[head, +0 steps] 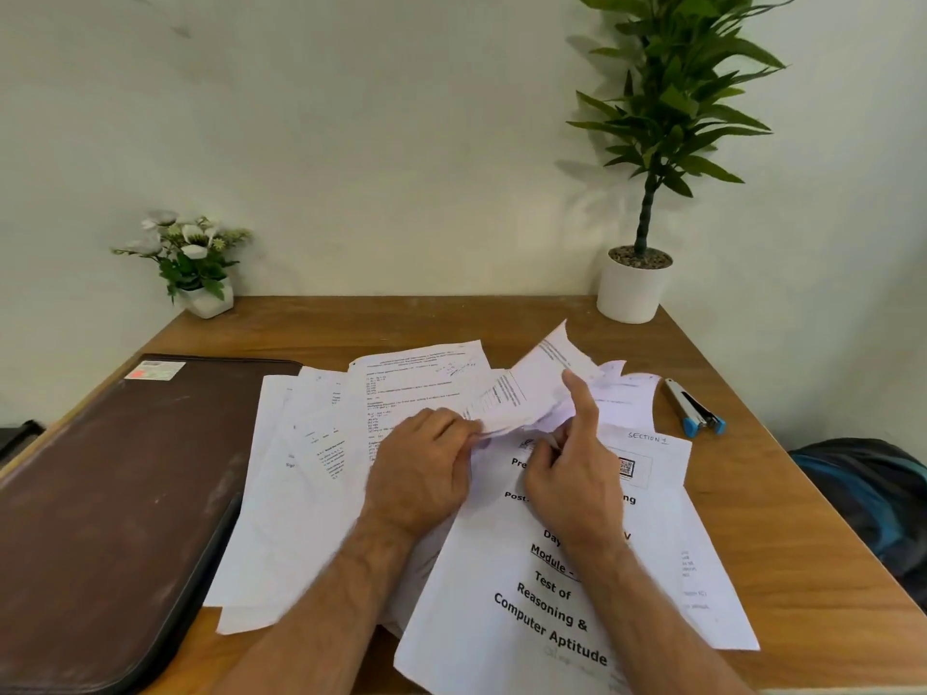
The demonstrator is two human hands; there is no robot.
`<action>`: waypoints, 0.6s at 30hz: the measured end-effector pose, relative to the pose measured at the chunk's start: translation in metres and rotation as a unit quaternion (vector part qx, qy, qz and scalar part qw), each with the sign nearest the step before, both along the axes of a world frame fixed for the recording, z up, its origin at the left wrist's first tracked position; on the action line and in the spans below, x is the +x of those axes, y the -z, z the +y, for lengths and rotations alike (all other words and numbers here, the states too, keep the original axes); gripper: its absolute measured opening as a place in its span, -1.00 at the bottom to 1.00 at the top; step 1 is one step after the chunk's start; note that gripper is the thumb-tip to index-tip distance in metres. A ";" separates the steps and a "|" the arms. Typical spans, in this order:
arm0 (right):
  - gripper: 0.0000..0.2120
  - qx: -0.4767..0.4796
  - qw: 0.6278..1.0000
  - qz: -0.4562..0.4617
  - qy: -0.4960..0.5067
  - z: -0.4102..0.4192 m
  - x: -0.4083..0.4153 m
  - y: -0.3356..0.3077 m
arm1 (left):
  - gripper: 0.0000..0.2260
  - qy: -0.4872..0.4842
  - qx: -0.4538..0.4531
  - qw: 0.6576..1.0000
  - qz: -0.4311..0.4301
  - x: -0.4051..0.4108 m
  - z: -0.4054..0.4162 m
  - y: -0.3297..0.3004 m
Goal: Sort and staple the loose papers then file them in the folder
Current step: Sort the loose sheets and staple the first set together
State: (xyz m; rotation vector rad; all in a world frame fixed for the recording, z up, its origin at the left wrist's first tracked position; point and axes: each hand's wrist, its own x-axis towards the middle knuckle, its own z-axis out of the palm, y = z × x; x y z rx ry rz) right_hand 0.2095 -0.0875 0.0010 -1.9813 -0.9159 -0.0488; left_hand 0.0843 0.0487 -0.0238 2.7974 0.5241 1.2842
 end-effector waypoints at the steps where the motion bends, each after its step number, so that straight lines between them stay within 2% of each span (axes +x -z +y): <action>1: -0.24 -0.002 1.000 -0.018 -0.009 0.000 -0.001 0.000 | -0.81 0.004 0.004 1.000 -0.001 -0.001 0.000 0.000; 4: -0.26 -0.025 0.996 -0.072 -0.046 0.000 -0.005 0.003 | -0.82 0.011 0.041 0.999 0.008 -0.003 -0.001 0.001; 6: -0.38 -0.016 0.994 -0.099 -0.042 0.001 -0.003 0.005 | -0.82 0.009 0.042 0.999 0.016 -0.002 -0.003 -0.003; 8: -0.45 -0.010 0.996 -0.083 -0.025 0.003 0.000 0.003 | -0.83 -0.025 -0.005 1.000 0.015 0.000 -0.003 -0.008; 13: -0.26 -0.043 0.995 -0.081 -0.039 0.005 -0.003 -0.002 | -0.74 -0.113 -0.222 0.969 -0.006 0.000 -0.004 -0.020; 15: -0.23 -0.055 0.994 -0.087 -0.049 0.005 -0.003 -0.002 | -0.69 -0.130 -0.246 0.960 -0.027 -0.002 -0.007 -0.021; 18: -0.33 -0.063 0.990 -0.106 -0.070 0.006 -0.003 0.002 | -0.65 -0.137 -0.227 0.964 -0.031 -0.001 -0.008 -0.022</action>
